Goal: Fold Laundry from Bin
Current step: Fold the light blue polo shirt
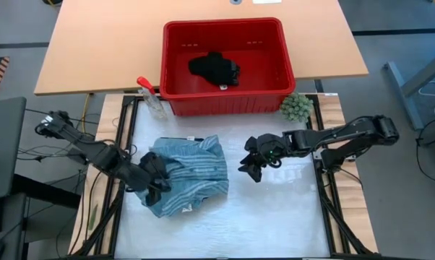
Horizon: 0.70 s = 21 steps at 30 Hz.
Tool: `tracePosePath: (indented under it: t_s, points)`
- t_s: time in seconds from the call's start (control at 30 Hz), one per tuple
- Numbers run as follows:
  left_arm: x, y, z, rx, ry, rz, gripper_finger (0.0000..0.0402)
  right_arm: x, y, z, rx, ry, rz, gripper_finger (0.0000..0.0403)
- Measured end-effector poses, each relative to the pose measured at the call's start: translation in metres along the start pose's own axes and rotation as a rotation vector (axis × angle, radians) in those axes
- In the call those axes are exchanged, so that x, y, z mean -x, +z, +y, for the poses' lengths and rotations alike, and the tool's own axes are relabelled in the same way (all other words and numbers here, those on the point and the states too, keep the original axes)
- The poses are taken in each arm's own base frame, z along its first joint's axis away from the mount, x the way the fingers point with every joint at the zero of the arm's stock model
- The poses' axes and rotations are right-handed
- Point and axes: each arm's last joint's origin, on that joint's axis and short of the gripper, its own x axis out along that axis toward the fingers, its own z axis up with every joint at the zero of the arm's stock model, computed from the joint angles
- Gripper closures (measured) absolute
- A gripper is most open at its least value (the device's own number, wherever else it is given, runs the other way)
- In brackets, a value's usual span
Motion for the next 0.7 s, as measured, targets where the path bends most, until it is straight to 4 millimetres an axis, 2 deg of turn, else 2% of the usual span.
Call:
tracePosePath:
  t_s: [0.07, 0.17, 0.4, 0.5, 0.63, 0.7]
  points:
    - [-0.006, -0.005, 0.002, 0.01, 0.058, 0.057, 0.0196, 0.0, 0.0, 0.0, 0.0, 0.0, 0.001, 0.0207]
    - [-0.01, -0.004, 0.001, 0.032, 0.074, 0.053, 0.0197, 0.0, 0.0, 0.0, 0.002, -0.001, 0.0, 0.0207]
    - [-0.002, -0.006, 0.004, 0.08, 0.051, 0.074, 0.0218, 0.0, 0.001, -0.001, 0.005, 0.0, -0.005, 0.0207]
    - [-0.001, -0.009, 0.007, 0.094, 0.056, 0.113, 0.0264, 0.0, 0.001, -0.001, 0.005, -0.001, -0.006, 0.0207]
    - [-0.001, -0.007, 0.003, 0.037, -0.004, 0.124, 0.0378, 0.0, 0.001, -0.001, 0.005, -0.001, -0.006, 0.0207]
    - [0.001, -0.006, 0.003, 0.019, -0.02, 0.135, 0.0391, 0.0, 0.001, -0.001, 0.001, 0.0, -0.007, 0.0207]
